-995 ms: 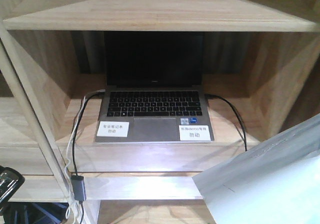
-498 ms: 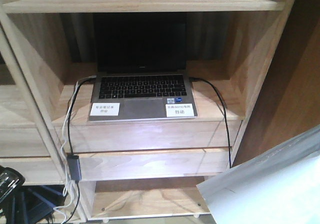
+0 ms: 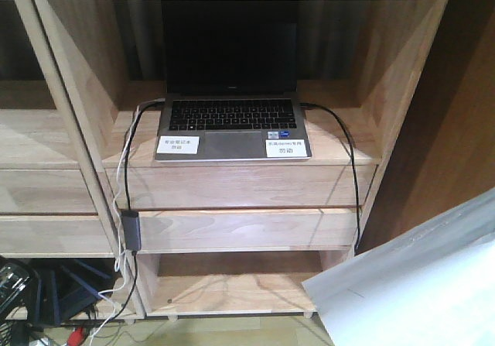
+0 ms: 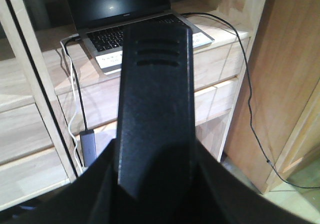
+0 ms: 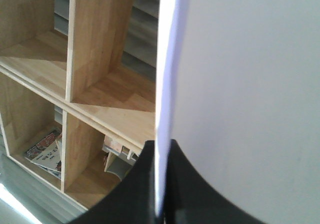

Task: Grab stapler and paper to desk for stapling
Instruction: 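Drive the base back and turn toward the wooden desk holding both items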

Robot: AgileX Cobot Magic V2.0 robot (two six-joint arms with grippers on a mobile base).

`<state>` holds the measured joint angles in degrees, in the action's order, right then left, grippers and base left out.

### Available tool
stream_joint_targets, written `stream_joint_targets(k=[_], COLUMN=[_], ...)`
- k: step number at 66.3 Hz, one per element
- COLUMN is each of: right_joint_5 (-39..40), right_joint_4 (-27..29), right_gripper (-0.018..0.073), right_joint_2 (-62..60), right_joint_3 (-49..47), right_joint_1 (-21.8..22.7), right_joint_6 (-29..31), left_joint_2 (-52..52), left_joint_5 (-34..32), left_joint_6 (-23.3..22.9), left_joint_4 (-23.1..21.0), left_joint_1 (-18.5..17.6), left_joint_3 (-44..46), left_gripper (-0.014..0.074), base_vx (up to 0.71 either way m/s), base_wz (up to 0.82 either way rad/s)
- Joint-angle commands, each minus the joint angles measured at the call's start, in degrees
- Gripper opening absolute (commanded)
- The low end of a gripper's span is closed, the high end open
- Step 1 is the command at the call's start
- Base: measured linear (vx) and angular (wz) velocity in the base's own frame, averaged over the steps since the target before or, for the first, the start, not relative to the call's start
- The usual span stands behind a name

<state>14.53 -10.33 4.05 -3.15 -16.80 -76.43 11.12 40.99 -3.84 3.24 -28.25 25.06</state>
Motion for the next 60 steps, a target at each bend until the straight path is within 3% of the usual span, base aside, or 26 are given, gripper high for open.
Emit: stream_joint_targets(k=[1, 25, 60], right_joint_5=[4.3, 4.3, 4.3], right_joint_4=[-0.6, -0.6, -0.6], right_gripper=[-0.0005, -0.0005, -0.0005], right_joint_2=[0.7, 0.7, 0.7], right_joint_3=[-1.7, -1.7, -1.7], right_joint_1=[0.2, 0.2, 0.2], right_joint_6=[0.2, 0.2, 0.2], left_joint_2=[0.5, 0.5, 0.5], left_joint_5=[-6.6, -6.6, -6.6], left_joint_6=[-0.1, -0.1, -0.1], left_joint_4=[-0.1, -0.1, -0.1], left_joint_1=[-0.3, -0.3, -0.3], left_joint_3=[1.7, 1.7, 1.7], left_gripper=[-0.0007, -0.0007, -0.0007], base_vx=[-0.10, -0.06, -0.06], base_wz=[0.03, 0.22, 0.65])
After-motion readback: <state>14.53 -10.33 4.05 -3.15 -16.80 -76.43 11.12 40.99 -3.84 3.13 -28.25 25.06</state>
